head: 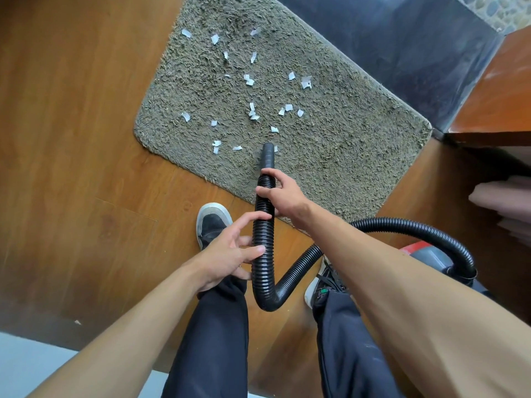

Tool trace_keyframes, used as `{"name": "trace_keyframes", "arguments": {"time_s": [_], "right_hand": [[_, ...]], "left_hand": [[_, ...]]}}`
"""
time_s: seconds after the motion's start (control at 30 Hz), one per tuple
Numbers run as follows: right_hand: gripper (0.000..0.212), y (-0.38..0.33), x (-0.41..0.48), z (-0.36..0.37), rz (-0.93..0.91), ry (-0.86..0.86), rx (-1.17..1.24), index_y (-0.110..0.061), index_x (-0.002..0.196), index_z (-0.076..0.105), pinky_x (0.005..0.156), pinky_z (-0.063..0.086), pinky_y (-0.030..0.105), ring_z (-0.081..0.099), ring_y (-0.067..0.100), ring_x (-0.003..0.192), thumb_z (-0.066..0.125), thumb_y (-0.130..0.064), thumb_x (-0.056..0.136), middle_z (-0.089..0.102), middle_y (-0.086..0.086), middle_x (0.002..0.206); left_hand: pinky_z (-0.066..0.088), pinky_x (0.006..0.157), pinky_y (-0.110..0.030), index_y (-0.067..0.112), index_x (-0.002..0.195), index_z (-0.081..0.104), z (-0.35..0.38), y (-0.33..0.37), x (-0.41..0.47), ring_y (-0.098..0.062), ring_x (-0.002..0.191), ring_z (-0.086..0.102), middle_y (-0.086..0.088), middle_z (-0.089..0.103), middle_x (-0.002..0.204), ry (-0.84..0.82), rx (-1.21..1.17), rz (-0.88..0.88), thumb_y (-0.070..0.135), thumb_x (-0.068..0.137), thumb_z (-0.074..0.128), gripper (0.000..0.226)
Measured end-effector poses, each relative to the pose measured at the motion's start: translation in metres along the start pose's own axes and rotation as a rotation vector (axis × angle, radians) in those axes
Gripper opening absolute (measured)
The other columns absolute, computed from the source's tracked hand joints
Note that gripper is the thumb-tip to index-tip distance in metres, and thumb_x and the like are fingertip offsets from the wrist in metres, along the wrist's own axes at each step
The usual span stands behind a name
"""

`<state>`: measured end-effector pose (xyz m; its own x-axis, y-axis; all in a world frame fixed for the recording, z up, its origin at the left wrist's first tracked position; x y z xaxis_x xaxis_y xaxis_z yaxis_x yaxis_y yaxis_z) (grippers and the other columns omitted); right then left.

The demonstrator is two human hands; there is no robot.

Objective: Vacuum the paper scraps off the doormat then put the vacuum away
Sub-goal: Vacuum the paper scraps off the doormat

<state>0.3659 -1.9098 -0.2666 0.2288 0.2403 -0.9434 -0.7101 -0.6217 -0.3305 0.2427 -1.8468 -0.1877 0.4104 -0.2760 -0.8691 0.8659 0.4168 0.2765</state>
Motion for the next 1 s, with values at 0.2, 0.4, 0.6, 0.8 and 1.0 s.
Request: {"name": "trace_keyframes", "arguments": {"time_s": [0.2, 0.4, 0.6, 0.8, 1.0], "right_hand": [[0.046, 0.009, -0.003, -0.016, 0.003, 0.050, 0.073, -0.026, 0.134, 0.050, 0.066, 0.059, 0.035, 0.067, 0.014, 0.081, 0.063, -0.010, 0.093, 0.064, 0.001, 0.101], [0.048, 0.006, -0.005, -0.016, -0.019, 0.065, 0.096, -0.024, 0.137, 0.048, 0.058, 0.059, 0.026, 0.066, 0.015, 0.079, 0.062, -0.010, 0.093, 0.062, 0.004, 0.101], [0.050, -0.002, -0.002, 0.002, -0.011, 0.016, 0.068, -0.025, 0.137, 0.049, 0.073, 0.060, 0.039, 0.066, 0.021, 0.088, 0.063, -0.009, 0.092, 0.062, 0.009, 0.110], [0.049, -0.006, 0.004, 0.021, -0.041, -0.014, 0.052, -0.024, 0.136, 0.050, 0.076, 0.059, 0.043, 0.064, 0.024, 0.091, 0.063, -0.008, 0.092, 0.060, 0.009, 0.109], [0.048, -0.003, 0.004, 0.019, -0.045, -0.017, 0.038, -0.026, 0.134, 0.051, 0.071, 0.058, 0.037, 0.064, 0.023, 0.090, 0.064, -0.009, 0.091, 0.059, 0.007, 0.105]], "left_hand": [[0.050, 0.087, -0.068, 0.045, 0.130, 0.051, 0.005, 0.006, 0.003, -0.022, 0.092, 0.068, -0.009, 0.067, 0.101, -0.020, 0.045, -0.011, 0.004, 0.098, 0.056, 0.053], [0.049, 0.088, -0.068, 0.044, 0.130, 0.051, 0.004, 0.011, 0.004, -0.021, 0.091, 0.067, -0.011, 0.066, 0.101, -0.016, 0.050, -0.011, 0.003, 0.098, 0.055, 0.053], [0.046, 0.089, -0.073, 0.043, 0.131, 0.050, -0.007, 0.005, -0.001, -0.025, 0.091, 0.065, -0.013, 0.064, 0.101, -0.007, -0.004, 0.003, 0.002, 0.097, 0.056, 0.053], [0.046, 0.089, -0.073, 0.042, 0.131, 0.051, -0.020, 0.001, -0.007, -0.027, 0.092, 0.064, -0.013, 0.066, 0.102, 0.011, -0.057, 0.005, 0.001, 0.097, 0.056, 0.053], [0.048, 0.089, -0.071, 0.043, 0.130, 0.051, -0.013, -0.001, -0.006, -0.028, 0.093, 0.065, -0.014, 0.066, 0.102, 0.011, -0.066, 0.012, 0.001, 0.098, 0.055, 0.053]]}}
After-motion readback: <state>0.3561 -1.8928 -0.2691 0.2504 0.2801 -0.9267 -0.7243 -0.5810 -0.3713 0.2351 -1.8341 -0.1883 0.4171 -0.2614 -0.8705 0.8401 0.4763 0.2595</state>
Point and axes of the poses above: each hand's wrist, its own x-axis towards the middle knuckle, its own z-axis out of the palm, y = z × x, the point moved 7 cm from there along x, towards the middle knuckle
